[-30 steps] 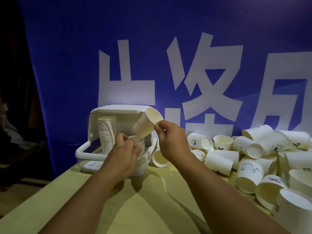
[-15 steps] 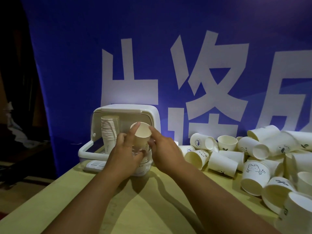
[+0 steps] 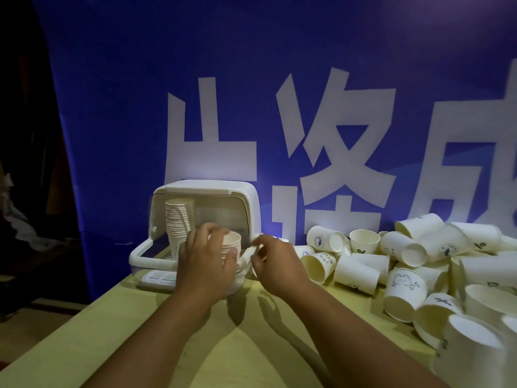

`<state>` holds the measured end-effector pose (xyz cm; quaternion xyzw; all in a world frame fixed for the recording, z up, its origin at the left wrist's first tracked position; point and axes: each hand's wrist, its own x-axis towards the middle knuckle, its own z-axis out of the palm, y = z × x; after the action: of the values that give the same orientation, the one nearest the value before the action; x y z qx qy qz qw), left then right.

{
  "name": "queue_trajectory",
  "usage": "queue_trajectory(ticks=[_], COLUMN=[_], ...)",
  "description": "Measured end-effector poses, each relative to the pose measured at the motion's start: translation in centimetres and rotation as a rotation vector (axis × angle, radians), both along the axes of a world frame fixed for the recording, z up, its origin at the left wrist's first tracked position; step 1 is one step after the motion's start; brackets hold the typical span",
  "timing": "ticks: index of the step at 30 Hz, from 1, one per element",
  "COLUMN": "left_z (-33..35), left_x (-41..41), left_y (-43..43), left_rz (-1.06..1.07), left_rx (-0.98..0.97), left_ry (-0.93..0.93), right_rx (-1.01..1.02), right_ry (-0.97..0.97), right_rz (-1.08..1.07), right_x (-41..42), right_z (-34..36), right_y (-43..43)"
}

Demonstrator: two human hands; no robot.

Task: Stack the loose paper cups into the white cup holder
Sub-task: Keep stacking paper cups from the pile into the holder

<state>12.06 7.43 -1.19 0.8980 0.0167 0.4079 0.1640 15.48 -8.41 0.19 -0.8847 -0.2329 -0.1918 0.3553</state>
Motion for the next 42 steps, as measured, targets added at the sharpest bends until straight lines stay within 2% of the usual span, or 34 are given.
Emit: queue_trajectory(ticks=[1, 3, 9, 16, 19, 23, 25, 29, 35, 37, 42], left_z=[0.2, 0.8, 1.8, 0.9, -0.1, -0.6, -0.8, -1.2, -1.0, -0.8, 0.1], left_x=[-0.4, -1.4, -4.0, -7.2, -7.5, -7.5, -7.4, -6.8, -5.9, -5.9, -6.6], left_y=[-0.8, -2.9, -8.8, -17.5, -20.8, -24.6, -26.1, -28.1, -29.9, -30.0, -28.5], left_rz=[-0.019, -0.094, -0.226, -0.39, -0.487, -0.627, -0.64, -0.597, -0.533, -0.526, -0.521], left_rx=[0.062, 0.104, 0.06, -0.047, -0.087, -0.119, -0.096, -0.046, 0.098, 0.1, 0.041], left_ry=[-0.042, -0.003, 0.265, 0.412, 0.467, 0.504, 0.495, 0.489, 0.544, 0.545, 0.496], right_rx=[0.011, 0.015, 0.019, -0.073, -0.208, -0.473, -0.54, -0.404, -0.142, -0.031, 0.07], right_ry=[-0.01, 0.0, 0.015, -0.074, -0.102, -0.11, -0.157, -0.181, -0.054, -0.011, -0.015], right_rz=[-0.04, -0.112, -0.258, -0.417, -0.484, -0.458, -0.442, -0.45, -0.445, -0.419, -0.429], right_x=[-0.3, -1.1, -5.8, -12.6, -14.1, -15.8, -16.3, -17.2, -18.3, -18.5, -18.2], right_z=[0.2, 0.5, 1.4, 2.4, 1.6, 0.0, -0.7, -1.3, -1.9, -1.8, -2.0], right_y=[-0.8, -2.6, -10.1, -19.0, -22.5, -25.5, -26.3, -27.8, -29.7, -30.2, -31.0])
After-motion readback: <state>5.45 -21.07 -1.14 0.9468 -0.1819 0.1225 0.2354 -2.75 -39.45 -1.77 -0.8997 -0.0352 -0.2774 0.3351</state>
